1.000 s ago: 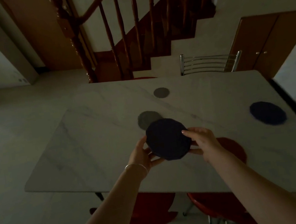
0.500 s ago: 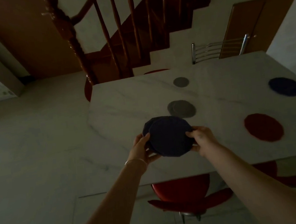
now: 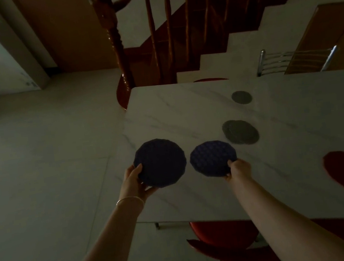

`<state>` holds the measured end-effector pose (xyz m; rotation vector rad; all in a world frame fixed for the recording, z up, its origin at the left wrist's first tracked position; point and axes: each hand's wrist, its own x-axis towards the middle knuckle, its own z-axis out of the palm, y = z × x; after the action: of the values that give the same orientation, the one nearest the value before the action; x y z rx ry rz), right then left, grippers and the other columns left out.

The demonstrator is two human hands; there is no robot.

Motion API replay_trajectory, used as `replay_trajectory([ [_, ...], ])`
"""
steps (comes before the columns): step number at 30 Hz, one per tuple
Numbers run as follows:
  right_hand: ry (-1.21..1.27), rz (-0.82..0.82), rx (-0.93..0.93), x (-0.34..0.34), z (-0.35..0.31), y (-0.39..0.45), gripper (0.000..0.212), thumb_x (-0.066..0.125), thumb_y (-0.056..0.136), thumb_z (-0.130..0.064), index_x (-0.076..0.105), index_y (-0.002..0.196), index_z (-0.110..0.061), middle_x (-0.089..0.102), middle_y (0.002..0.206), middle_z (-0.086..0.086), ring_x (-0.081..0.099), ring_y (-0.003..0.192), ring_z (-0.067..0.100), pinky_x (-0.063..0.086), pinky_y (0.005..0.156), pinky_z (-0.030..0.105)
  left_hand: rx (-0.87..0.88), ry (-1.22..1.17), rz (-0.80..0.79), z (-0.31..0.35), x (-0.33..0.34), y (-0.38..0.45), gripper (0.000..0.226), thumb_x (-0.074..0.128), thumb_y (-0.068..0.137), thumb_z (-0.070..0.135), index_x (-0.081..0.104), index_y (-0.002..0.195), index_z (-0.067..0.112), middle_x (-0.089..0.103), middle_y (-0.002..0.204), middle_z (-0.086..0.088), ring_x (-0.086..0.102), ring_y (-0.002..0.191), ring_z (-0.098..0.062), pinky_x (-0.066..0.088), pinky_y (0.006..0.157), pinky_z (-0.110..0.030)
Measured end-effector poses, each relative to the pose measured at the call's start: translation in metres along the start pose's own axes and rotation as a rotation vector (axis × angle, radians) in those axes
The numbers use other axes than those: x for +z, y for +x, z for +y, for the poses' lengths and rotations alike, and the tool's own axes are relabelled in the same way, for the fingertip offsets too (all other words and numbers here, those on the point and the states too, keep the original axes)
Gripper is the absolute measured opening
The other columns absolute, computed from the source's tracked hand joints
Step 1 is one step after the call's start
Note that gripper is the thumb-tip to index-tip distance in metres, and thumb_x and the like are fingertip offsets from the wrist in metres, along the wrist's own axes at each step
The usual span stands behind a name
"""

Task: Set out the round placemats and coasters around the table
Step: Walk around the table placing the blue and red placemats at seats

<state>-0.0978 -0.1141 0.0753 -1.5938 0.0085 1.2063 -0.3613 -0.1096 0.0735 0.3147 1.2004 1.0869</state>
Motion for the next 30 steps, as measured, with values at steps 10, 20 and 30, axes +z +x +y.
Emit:
replay_trajectory([
  [10, -0.248, 0.182, -0.094, 0.001, 0.039, 0.040, 0.036, 0.044, 0.088, 0.005, 0.048, 0.124, 0.004, 0.053, 0.129, 0.024, 0.056, 0.112, 0.041, 0.050, 0.092, 0.055, 0.022, 0.001, 0.030, 0.000, -0.019, 0.010, 0.012, 0.054, 0.091, 0.023, 0.058, 0.101, 0.029, 0.060, 0.112, -0.006, 0.063, 0.096, -0.031, 0.057, 0.057, -0.042],
  [20, -0.657, 0.169, -0.279, -0.037, 0.036, 0.057, 0.036, 0.050, 0.085, 0.002, 0.049, 0.121, 0.007, 0.057, 0.120, 0.027, 0.058, 0.102, 0.036, 0.048, 0.077, 0.038, -0.026, 0.015, 0.011, -0.025, 0.009, 0.019, 0.010, 0.057, 0.089, 0.023, 0.061, 0.096, 0.029, 0.060, 0.109, -0.007, 0.063, 0.094, -0.031, 0.057, 0.058, -0.043],
  [30, -0.613, -0.301, -0.477, 0.006, -0.001, 0.011, 0.032, 0.043, 0.098, -0.031, 0.061, 0.113, -0.009, 0.065, 0.115, 0.012, 0.062, 0.105, 0.025, 0.050, 0.095, 0.044, -0.055, 0.017, -0.057, -0.034, 0.055, 0.014, 0.010, 0.058, 0.089, 0.025, 0.060, 0.098, 0.029, 0.059, 0.110, -0.004, 0.063, 0.095, -0.030, 0.057, 0.058, -0.041],
])
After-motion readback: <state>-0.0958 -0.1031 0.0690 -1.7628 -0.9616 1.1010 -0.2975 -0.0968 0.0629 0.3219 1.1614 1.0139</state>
